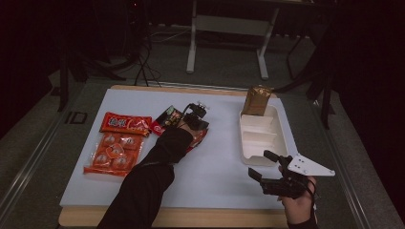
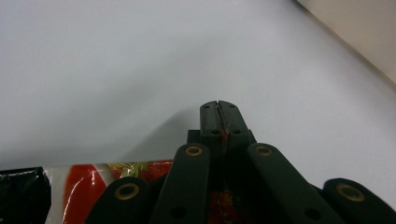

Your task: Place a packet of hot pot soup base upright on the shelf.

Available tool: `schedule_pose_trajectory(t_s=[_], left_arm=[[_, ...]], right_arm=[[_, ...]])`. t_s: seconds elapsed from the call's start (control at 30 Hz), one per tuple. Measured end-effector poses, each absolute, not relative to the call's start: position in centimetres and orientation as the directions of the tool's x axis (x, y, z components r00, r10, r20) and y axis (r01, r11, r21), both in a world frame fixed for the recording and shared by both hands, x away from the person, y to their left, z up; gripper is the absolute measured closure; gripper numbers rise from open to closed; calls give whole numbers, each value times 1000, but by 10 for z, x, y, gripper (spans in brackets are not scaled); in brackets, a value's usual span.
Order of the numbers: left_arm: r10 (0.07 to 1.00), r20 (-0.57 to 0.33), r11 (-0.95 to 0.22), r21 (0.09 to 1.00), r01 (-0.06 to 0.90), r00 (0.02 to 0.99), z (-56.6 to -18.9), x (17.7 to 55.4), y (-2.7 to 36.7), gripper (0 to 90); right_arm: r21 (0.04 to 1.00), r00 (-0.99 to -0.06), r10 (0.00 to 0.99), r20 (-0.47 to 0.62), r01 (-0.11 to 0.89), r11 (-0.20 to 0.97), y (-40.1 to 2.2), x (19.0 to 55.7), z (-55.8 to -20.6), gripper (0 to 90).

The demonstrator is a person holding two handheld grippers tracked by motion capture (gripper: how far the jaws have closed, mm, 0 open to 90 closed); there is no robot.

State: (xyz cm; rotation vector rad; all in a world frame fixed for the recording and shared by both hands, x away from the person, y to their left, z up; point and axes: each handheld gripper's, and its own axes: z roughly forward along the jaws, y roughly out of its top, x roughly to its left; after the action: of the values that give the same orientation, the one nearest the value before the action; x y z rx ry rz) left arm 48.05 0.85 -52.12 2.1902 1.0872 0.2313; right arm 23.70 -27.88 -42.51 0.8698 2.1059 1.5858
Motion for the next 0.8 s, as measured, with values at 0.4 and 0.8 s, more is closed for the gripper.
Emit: schedule_pose_trajectory(t_s=[0.4,0.8], left_arm=[[744,-146,-434,636,638,652,-519,452,10,900],[724,-174,-443,624,644,667,-515,425,20,900]], right_arm=[[949,-746,662,72,256,185,-276,236,-425,153],[946,-758,648,73,258,195,-269,236,-425,154]])
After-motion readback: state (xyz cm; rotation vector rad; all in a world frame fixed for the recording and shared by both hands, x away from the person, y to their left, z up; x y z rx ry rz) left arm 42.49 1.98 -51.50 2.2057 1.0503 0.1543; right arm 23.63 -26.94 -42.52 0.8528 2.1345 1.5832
